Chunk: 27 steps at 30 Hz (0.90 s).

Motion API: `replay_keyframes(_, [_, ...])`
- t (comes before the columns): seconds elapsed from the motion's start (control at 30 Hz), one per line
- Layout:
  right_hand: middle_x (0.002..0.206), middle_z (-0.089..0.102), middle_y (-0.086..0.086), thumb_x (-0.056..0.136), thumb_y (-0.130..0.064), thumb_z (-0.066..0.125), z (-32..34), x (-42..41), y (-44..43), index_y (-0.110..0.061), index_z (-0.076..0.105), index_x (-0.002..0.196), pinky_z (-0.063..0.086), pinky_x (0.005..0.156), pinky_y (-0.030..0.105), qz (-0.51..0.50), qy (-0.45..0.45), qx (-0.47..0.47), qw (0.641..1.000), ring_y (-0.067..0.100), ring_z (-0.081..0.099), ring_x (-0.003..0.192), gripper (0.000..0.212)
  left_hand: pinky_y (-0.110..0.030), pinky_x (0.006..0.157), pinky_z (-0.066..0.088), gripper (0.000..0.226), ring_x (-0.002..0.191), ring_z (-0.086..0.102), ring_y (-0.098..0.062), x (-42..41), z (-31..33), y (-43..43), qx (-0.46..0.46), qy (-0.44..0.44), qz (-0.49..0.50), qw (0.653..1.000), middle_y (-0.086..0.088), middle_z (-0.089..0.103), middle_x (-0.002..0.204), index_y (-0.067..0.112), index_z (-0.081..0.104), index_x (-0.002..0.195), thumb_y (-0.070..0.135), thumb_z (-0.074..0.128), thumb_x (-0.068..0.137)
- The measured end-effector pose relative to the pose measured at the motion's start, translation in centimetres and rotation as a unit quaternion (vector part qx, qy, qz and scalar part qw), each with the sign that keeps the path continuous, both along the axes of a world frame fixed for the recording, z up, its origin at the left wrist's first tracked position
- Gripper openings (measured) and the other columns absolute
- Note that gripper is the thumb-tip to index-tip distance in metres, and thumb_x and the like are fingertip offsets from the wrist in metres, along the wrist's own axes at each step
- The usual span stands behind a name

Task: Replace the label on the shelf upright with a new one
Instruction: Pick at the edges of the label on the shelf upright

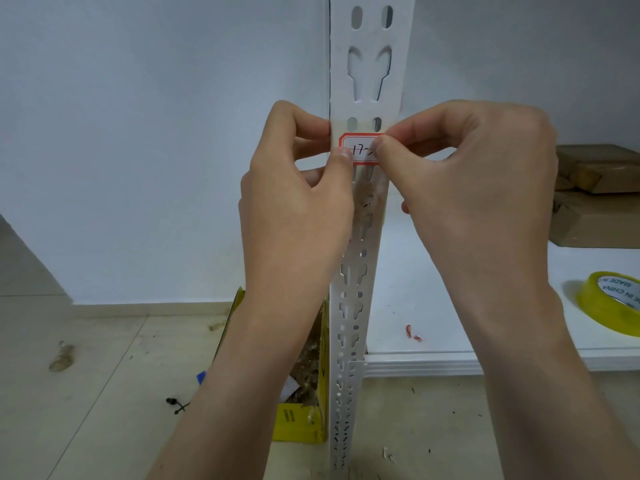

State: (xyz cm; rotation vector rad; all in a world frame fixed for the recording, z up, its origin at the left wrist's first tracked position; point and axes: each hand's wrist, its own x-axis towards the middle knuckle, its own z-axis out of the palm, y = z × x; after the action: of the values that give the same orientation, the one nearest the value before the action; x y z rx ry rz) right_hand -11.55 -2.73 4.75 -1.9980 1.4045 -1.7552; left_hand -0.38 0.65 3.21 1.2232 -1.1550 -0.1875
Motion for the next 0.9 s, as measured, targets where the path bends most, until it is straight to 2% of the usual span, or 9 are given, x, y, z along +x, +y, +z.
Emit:
replay_keyframes(0.07, [0.075, 0.072, -0.017, 0.083, -0.045, 0.071, 0.07, -0.01, -0.01, -0.042, 0.074, 0.077, 0.061, 0.069, 0.046, 0.001, -0.001, 0.005, 1.0, 0.02, 0.071, 0.075, 0.007, -0.028, 0.076, 0.063, 0.016, 0.086, 0.074, 0.003, 0.03, -0.02, -0.08, -0.003, -0.001, 0.001, 1.0, 0.012, 0.075, 0.106, 0.027, 0.054, 0.096, 0.021, 0.068, 0.1])
replay_keyframes(0.27, [0.077, 0.071, -0.02, 0.088, -0.043, 0.073, -0.08, 0.09, 0.15, -0.041, 0.072, 0.079, 0.061, 0.072, 0.038, 0.01, 0.023, 0.008, 1.0, 0.009, 0.07, 0.069, 0.009, -0.031, 0.077, 0.064, 0.017, 0.084, 0.074, 0.003, 0.1, 0.01, -0.05, -0.002, -0.006, 0.003, 1.0, 0.014, 0.074, 0.107, 0.029, 0.053, 0.096, 0.023, 0.068, 0.1])
replay_keyframes(0.43, [0.079, 0.074, -0.018, 0.086, -0.041, 0.074, -0.34, -0.19, 0.04, -0.038, 0.076, 0.082, 0.061, 0.068, 0.043, 0.006, 0.005, -0.019, 1.0, 0.016, 0.071, 0.069, 0.006, -0.031, 0.076, 0.065, 0.019, 0.081, 0.076, 0.0, 0.16, 0.04, -0.05, 0.006, -0.004, 0.0, 1.0, 0.015, 0.074, 0.109, 0.031, 0.051, 0.095, 0.025, 0.068, 0.1])
replay_keyframes(0.63, [0.08, 0.075, -0.016, 0.082, -0.046, 0.071, -0.27, -0.08, -0.01, -0.041, 0.077, 0.079, 0.06, 0.069, 0.047, -0.003, -0.001, -0.006, 1.0, 0.025, 0.071, 0.077, 0.009, -0.03, 0.077, 0.065, 0.02, 0.085, 0.076, 0.0, 0.11, 0.06, -0.06, 0.005, -0.007, 0.003, 1.0, 0.015, 0.073, 0.109, 0.033, 0.051, 0.093, 0.026, 0.068, 0.1])
replay_keyframes(0.83, [0.081, 0.073, -0.019, 0.087, -0.045, 0.072, -0.03, 0.11, 0.28, -0.043, 0.075, 0.084, 0.061, 0.074, 0.042, -0.008, 0.018, -0.009, 1.0, 0.017, 0.071, 0.075, 0.005, -0.029, 0.076, 0.065, 0.02, 0.085, 0.075, 0.0, 0.07, 0.07, -0.04, 0.003, -0.005, 0.003, 1.0, 0.015, 0.074, 0.108, 0.032, 0.051, 0.093, 0.025, 0.068, 0.1])
replay_keyframes(0.9, [0.081, 0.073, -0.019, 0.087, -0.047, 0.071, 0.1, 0.21, 0.35, -0.046, 0.07, 0.079, 0.061, 0.073, 0.043, -0.007, 0.018, -0.002, 1.0, 0.017, 0.071, 0.075, 0.007, -0.027, 0.076, 0.064, 0.018, 0.085, 0.075, 0.0, 0.04, 0.05, -0.03, 0.004, -0.002, 0.003, 1.0, 0.015, 0.074, 0.108, 0.031, 0.052, 0.095, 0.024, 0.068, 0.1])
